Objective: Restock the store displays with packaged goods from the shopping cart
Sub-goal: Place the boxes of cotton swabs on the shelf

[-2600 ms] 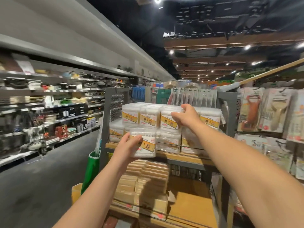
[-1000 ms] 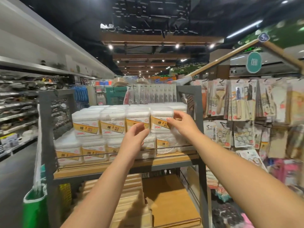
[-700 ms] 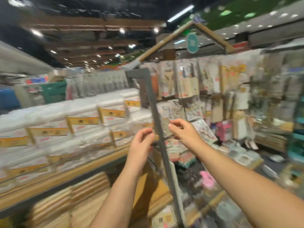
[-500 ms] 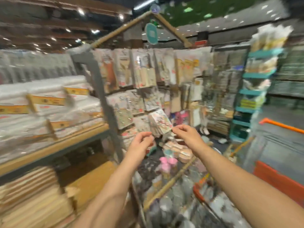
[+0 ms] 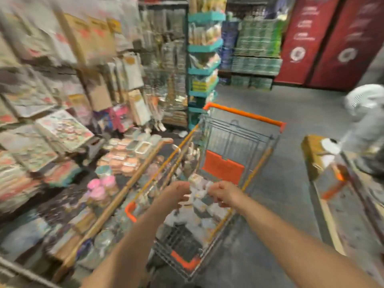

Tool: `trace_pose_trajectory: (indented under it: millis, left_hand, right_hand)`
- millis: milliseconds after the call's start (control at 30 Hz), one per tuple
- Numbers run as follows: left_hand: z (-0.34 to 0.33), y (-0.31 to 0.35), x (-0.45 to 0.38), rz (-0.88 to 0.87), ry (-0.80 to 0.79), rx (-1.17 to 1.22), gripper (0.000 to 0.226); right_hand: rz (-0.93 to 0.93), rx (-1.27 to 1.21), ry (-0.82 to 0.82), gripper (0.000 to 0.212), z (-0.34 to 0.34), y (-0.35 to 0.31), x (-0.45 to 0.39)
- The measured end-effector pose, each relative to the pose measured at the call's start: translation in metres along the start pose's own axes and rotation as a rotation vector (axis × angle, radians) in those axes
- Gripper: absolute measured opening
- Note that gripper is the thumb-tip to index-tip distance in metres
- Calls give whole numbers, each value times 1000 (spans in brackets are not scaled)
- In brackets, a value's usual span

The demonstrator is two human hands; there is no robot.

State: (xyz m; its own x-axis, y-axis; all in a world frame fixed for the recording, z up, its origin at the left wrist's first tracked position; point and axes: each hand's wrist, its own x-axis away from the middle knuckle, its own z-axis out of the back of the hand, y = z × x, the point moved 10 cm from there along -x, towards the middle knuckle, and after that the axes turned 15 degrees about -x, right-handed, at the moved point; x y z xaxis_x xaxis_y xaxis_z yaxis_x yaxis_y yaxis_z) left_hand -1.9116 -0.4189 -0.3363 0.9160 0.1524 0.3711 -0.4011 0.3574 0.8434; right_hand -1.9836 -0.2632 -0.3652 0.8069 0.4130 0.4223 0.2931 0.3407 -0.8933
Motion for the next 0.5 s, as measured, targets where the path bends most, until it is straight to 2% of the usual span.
trace_pose_trajectory:
  millis: [100,233,333,500]
  left_hand:
    - [-45,-39,-31,149,-63,0,5]
    - [-71,-85,-73,241,-117,-61,26]
    - [-78,-114,-106,310,-162,-49,31]
    - [-73,-168,-176,452,-227,-17,35]
  right_hand:
    - [-116,9,39,19,37,61,-7]
    - [-224,-48,108,7,67,107,-16]
    - [-289,-109,116,18,66,124,-43]
    - [-371,-263,136,15,48,129,-118]
